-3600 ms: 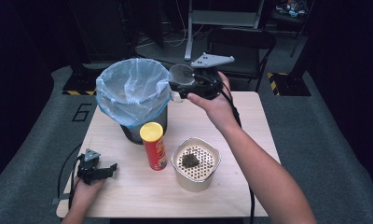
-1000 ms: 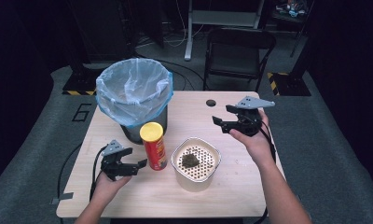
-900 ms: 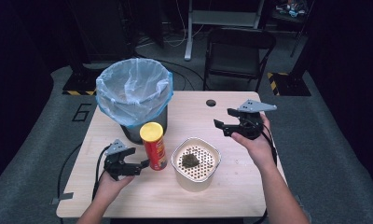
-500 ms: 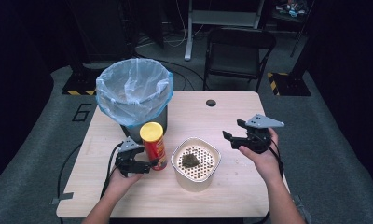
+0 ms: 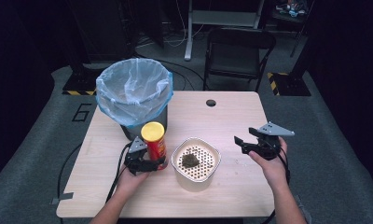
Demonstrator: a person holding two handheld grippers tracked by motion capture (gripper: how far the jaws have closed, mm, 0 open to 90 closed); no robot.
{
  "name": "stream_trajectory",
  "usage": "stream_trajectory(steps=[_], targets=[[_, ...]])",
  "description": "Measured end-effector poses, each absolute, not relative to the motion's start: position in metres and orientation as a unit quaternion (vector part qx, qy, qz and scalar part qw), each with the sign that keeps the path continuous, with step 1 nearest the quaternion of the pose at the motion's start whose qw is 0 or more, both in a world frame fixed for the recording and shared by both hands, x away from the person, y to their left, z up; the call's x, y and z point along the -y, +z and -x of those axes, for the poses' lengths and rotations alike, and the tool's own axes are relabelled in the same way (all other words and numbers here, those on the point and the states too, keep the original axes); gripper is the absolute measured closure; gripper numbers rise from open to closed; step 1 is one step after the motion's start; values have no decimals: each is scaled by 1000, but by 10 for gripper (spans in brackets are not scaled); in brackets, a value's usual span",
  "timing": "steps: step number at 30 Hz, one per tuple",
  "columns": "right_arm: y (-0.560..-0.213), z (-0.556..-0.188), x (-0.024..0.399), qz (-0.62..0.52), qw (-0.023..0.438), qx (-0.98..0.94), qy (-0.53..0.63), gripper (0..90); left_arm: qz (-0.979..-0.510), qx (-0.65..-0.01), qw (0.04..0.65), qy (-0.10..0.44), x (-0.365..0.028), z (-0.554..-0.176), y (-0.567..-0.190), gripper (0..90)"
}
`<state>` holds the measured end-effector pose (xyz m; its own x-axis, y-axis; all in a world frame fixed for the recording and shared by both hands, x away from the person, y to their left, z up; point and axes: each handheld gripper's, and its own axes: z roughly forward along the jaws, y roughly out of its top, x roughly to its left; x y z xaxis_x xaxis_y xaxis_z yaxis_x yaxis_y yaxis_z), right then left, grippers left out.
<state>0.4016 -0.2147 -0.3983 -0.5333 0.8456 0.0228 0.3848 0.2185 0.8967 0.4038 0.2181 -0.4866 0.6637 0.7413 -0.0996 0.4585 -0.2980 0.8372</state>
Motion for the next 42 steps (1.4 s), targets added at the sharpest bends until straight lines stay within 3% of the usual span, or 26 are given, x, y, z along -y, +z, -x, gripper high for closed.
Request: stream_trajectory(steps=[4,19,25,42], targets=[[-407,-401,221,-429,245,-740,457,279,-794,-367,449,180,-217,-400,-485,226],[-452,-402,232,-451,266,-741,421,279,-790,-373,449,187,-225,-390,-465,236],[-465,-406,234,-463,268,-742,403,279,-789,-379,455,163,-230,-376,-431,236],[-478,-409,234,-473,259,-745,392,283,-798,-344,465,168,-246,-357,-299,236]])
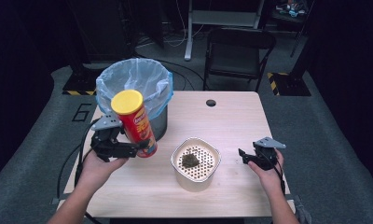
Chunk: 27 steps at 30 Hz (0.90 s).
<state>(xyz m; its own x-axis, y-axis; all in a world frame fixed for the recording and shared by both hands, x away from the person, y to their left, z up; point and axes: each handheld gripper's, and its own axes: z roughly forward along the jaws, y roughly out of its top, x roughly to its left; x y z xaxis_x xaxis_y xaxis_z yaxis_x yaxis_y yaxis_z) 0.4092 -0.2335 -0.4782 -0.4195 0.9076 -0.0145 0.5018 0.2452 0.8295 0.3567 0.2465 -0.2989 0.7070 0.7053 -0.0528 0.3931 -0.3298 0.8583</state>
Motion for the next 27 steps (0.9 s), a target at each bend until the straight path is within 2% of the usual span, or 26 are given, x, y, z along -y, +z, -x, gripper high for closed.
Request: stream_trajectory(steps=[20,27], targets=[[-484,-411,231,-473,247,-754,384,295,-811,-324,448,190,-218,-390,-209,236],[-484,-411,233,-470,248,-754,385,296,-806,-334,448,197,-218,-409,-194,236]])
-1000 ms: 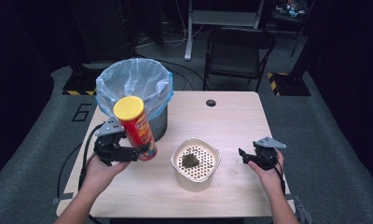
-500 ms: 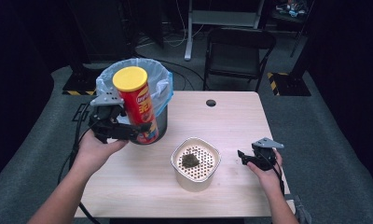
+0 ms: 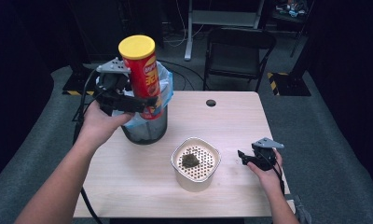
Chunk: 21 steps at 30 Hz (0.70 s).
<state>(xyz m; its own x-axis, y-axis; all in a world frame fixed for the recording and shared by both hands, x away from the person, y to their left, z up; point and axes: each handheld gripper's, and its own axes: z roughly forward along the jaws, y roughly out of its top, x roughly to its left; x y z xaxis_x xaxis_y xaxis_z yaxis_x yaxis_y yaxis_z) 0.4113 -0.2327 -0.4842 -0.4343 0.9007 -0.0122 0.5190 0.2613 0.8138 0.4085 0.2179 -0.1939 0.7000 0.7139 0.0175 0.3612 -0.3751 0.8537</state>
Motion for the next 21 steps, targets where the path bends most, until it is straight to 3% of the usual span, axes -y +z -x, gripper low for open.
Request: stream_trajectory(steps=[21], targets=[[-487,-412,231,-467,240,-761,380,301,-757,-422,440,234,-242,-483,-196,236]])
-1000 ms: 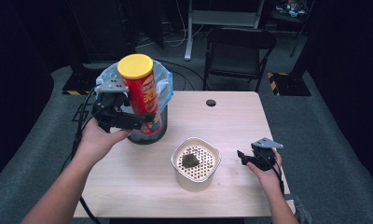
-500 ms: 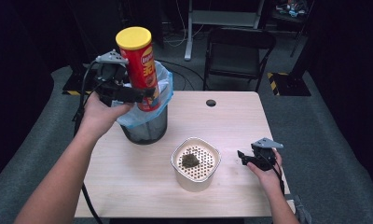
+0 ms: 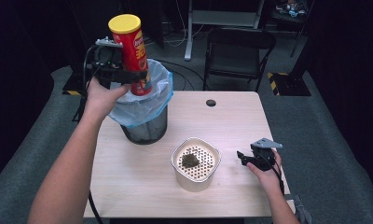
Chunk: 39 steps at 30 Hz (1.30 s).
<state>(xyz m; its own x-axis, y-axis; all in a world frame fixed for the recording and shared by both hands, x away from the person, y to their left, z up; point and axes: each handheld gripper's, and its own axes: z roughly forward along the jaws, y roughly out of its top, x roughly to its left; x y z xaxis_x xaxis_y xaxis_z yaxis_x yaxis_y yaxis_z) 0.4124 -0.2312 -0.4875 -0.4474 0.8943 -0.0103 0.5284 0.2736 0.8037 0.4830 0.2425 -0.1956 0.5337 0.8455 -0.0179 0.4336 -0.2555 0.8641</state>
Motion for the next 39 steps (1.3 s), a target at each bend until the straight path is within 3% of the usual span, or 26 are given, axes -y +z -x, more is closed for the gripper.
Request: stream_trajectory(steps=[29,33,39], targets=[[-491,-414,226,-456,234,-772,375,301,-728,-535,379,200,-274,-532,-257,232],[-491,-414,226,-457,234,-773,374,301,-709,-564,365,213,-279,-531,-258,133],[-491,-414,226,-457,234,-772,375,301,-712,-550,372,227,-286,-520,-253,140]])
